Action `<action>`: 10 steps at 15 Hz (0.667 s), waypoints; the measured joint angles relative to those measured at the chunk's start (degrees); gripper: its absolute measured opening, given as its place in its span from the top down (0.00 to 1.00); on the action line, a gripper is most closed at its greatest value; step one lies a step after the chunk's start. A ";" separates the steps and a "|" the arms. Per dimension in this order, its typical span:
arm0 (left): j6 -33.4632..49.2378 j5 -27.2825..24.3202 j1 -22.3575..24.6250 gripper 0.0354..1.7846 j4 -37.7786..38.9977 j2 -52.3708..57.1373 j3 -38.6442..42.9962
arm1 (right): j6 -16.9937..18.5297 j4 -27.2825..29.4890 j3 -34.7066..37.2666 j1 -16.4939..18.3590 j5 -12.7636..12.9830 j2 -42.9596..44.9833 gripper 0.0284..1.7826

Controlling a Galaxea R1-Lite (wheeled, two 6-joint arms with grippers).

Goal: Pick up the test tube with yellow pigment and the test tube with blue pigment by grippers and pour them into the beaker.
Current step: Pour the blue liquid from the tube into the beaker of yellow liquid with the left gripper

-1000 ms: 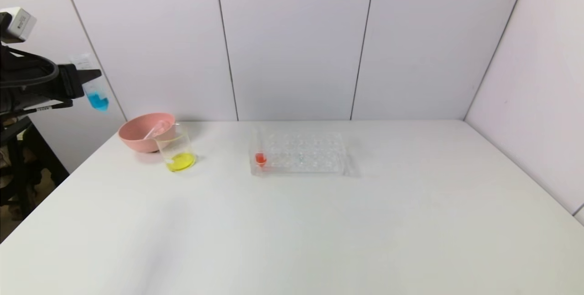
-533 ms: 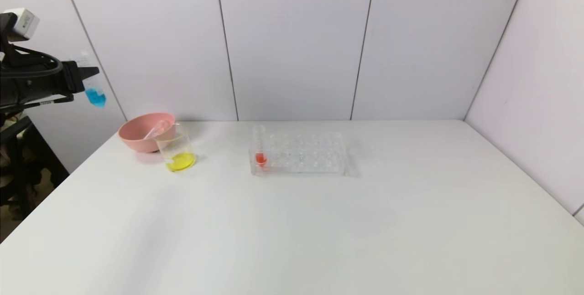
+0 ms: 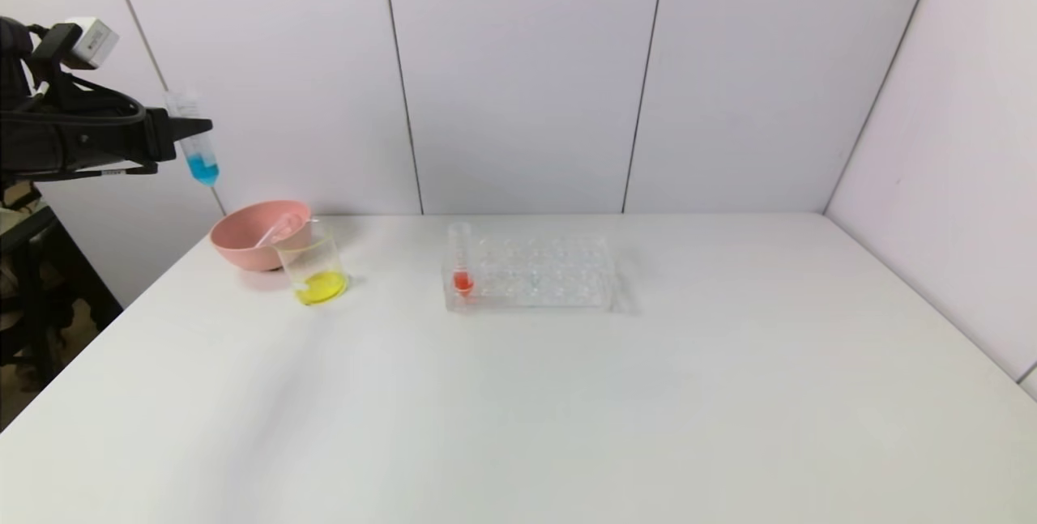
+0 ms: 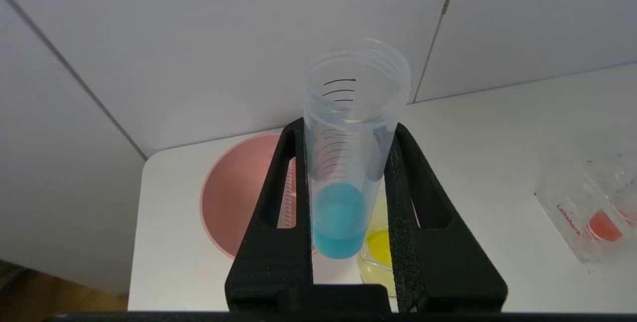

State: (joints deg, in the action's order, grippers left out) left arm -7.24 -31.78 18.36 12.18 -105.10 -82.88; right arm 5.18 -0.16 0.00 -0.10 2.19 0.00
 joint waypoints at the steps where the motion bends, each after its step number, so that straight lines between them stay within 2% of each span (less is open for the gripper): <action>1: -2.49 -3.41 0.33 0.77 -1.93 -1.55 -2.43 | 0.02 0.00 0.00 0.00 0.00 0.00 0.04; 3: -10.17 -10.50 1.21 0.77 -7.96 -4.89 -7.78 | 0.00 0.00 0.00 0.05 0.00 0.00 0.04; 5: -19.05 -14.52 2.01 0.77 -16.64 -7.94 -13.53 | 0.00 0.02 0.00 0.02 0.00 0.00 0.04; 10: -41.11 -15.54 2.67 0.77 -40.92 -13.40 -28.26 | 0.00 0.00 0.00 0.00 0.00 0.00 0.04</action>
State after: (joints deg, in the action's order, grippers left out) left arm -48.35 -47.32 21.03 -28.75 -118.49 -111.14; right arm 5.18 -0.16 0.00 -0.10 2.19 0.00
